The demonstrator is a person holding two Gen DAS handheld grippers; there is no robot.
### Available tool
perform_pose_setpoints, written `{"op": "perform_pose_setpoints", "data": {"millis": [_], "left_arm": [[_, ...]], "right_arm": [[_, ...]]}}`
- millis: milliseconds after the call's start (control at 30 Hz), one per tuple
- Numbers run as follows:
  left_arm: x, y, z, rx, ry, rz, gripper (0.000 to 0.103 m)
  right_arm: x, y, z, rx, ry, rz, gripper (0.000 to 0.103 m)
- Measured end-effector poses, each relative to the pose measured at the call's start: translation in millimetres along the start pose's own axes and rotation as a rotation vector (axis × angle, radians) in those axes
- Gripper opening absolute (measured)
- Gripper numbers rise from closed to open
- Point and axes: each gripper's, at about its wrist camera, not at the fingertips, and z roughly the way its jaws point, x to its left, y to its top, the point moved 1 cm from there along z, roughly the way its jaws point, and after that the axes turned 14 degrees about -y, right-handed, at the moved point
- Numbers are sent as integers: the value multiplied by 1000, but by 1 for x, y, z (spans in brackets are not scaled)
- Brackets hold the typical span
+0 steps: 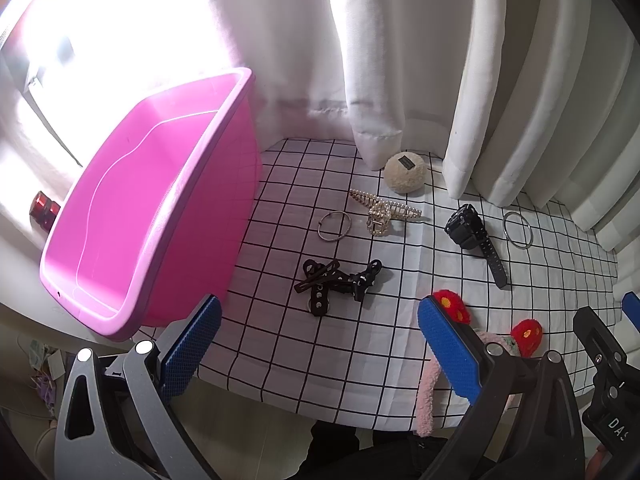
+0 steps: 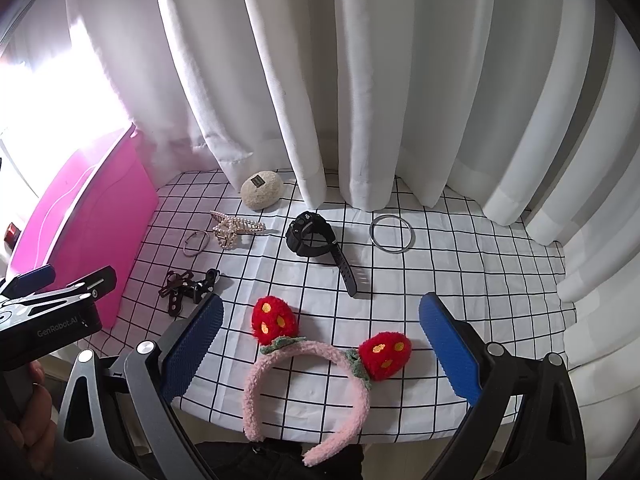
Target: Organize jewelry
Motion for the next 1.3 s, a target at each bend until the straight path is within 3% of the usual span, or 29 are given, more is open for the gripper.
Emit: {"op": "perform_pose_setpoints", "data": {"millis": [1000,1300], "left_arm": [[2,0,-2,-1,-1,-1,97],[13,-7,19,46,-22,-38,97]], "right_arm": [[2,1,-1,-2,4,0,94],[-7,-9,15,39,13,13,94]]}}
